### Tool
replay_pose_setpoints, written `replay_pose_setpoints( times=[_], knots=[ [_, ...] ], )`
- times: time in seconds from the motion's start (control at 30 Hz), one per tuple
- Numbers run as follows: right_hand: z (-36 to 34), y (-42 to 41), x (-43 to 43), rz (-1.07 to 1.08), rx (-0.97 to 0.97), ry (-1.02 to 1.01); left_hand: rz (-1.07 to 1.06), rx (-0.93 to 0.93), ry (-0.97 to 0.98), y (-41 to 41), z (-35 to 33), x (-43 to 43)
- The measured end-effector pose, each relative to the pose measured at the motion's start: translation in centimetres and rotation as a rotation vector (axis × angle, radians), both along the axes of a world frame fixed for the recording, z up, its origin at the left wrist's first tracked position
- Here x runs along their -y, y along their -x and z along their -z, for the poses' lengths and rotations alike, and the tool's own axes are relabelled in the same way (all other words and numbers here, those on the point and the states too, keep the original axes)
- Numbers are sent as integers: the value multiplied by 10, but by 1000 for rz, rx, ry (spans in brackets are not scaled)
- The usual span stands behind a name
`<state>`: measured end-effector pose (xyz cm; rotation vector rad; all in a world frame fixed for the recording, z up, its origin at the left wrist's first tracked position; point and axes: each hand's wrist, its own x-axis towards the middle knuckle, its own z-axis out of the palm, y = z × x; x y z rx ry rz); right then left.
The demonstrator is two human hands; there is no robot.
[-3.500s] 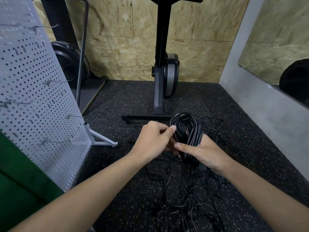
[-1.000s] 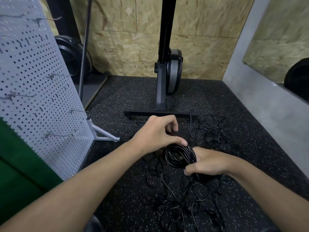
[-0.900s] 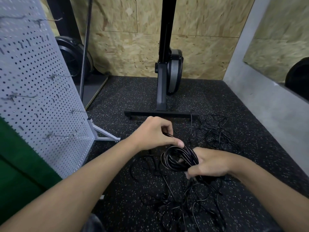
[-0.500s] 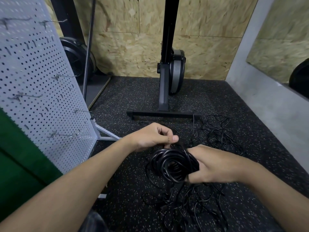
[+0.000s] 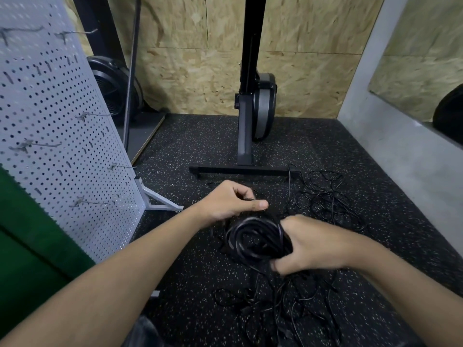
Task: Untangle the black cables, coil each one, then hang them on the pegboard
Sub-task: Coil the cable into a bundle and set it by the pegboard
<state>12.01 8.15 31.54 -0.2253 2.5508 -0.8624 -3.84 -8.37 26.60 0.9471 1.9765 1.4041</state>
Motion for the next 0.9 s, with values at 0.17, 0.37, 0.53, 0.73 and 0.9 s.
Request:
replay_pose_setpoints(
  times=[0.17, 0.37, 0.53, 0.73, 0.9],
  knots=[
    [-13, -6, 2, 129, -297, 169, 100, 173, -63, 4, 14, 8],
    [-11, 12, -32, 641, -574, 9, 83, 194, 105, -10, 29, -3],
    [6, 21, -74, 890, -480, -205, 132, -270, 354, -28, 27, -5],
    [34, 15, -63, 691, -242, -541, 233, -674, 270, -56, -10, -9],
    [51, 14, -20, 226, -132, -622, 131, -1052, 158, -55, -30, -11]
  ],
)
